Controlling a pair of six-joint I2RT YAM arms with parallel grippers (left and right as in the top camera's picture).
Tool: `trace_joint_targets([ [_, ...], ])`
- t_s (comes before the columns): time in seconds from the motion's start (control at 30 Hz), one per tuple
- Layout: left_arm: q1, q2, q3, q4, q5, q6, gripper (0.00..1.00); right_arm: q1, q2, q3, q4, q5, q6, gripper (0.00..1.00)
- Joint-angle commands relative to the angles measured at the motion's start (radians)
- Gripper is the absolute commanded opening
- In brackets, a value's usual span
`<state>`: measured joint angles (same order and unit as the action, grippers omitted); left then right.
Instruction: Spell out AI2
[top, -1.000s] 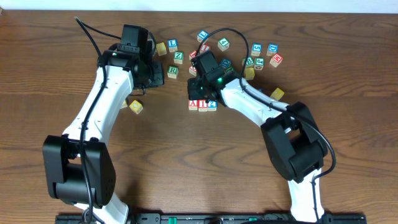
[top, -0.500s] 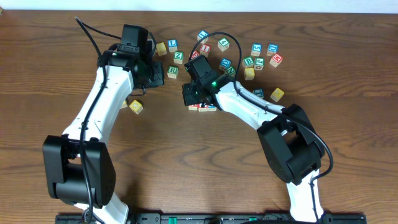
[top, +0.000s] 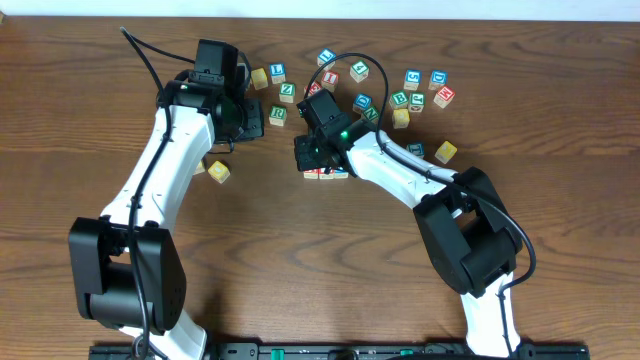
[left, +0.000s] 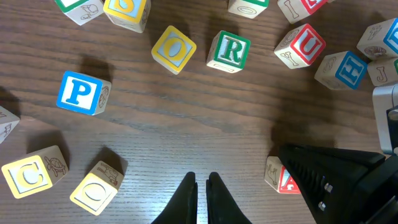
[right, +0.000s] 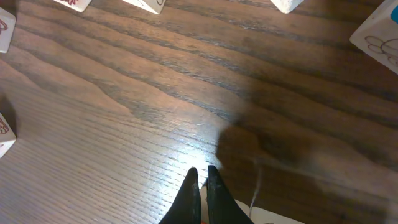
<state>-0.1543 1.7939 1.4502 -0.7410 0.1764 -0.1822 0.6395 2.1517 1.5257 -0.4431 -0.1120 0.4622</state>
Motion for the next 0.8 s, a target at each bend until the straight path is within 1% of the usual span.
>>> trace_joint_targets([
  [0.0, 0.003, -0.004, 0.009, -0.006, -0.013, 0.006, 0.07, 0.009, 0.015, 0.016, -0.002, 0.008, -0.014, 0.01],
  [0.2, 0.003, -0.004, 0.009, -0.006, -0.013, 0.006, 0.07, 0.009, 0.015, 0.016, 0.014, 0.008, -0.033, 0.01],
  [0.3, 0.003, -0.004, 0.009, -0.006, -0.013, 0.006, 0.08, 0.009, 0.015, 0.016, 0.051, -0.005, -0.088, 0.02],
  [0.43, 0.003, -0.004, 0.009, -0.006, -0.013, 0.006, 0.08, 0.013, 0.015, 0.016, 0.075, -0.084, -0.180, 0.02],
  [0.6, 0.003, -0.004, 0.009, -0.006, -0.016, 0.006, 0.08, 0.034, 0.015, 0.016, 0.049, -0.090, -0.178, 0.02],
  [0.77, 0.003, -0.004, 0.009, -0.006, -0.082, 0.005, 0.08, 0.045, 0.015, 0.016, 0.029, -0.090, -0.134, 0.01],
])
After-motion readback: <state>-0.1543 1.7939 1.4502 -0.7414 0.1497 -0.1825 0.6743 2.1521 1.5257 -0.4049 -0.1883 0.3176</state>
